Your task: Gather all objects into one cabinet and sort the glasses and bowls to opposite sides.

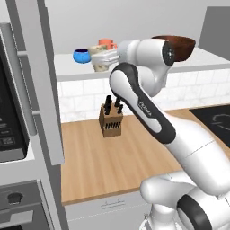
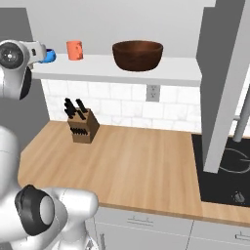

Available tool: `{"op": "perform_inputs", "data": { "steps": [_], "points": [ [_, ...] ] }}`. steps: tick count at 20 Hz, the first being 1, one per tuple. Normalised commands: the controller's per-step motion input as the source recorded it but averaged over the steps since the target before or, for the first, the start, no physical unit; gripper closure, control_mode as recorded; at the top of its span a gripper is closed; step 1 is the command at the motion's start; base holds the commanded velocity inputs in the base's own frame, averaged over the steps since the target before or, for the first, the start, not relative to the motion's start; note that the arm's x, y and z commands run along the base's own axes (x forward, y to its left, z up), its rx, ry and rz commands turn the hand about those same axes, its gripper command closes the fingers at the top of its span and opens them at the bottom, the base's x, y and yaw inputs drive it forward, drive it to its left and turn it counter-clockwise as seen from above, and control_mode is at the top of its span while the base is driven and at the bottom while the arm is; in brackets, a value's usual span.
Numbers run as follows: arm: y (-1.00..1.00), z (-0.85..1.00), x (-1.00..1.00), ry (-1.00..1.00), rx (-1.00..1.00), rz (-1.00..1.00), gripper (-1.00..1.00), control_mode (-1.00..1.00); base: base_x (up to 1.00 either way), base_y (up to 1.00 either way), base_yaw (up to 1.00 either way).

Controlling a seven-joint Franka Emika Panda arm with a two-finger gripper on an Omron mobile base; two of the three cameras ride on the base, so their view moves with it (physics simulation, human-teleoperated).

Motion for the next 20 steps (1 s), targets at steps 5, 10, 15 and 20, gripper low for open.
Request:
{"op": "perform_inputs", "data": {
  "steps": [5,10,15,20],
  "points": [
    [0.07,-0.10,0.16,-0.04,0.00,0.00,1.00,-1.00,0.00,0.00,0.00],
    [0.22,-0.04,0.35,0.00,0.00,0.00,1.00,-1.00,0.00,0.00,0.00],
    [0.22,0.00,0.48,0.00,0.00,0.00,1.00,-1.00,0.00,0.00,0.00],
    [0.06,-0.08,0.36,-0.03,0.00,0.00,1.00,-1.00,0.00,0.00,0.00]
  ]
}}
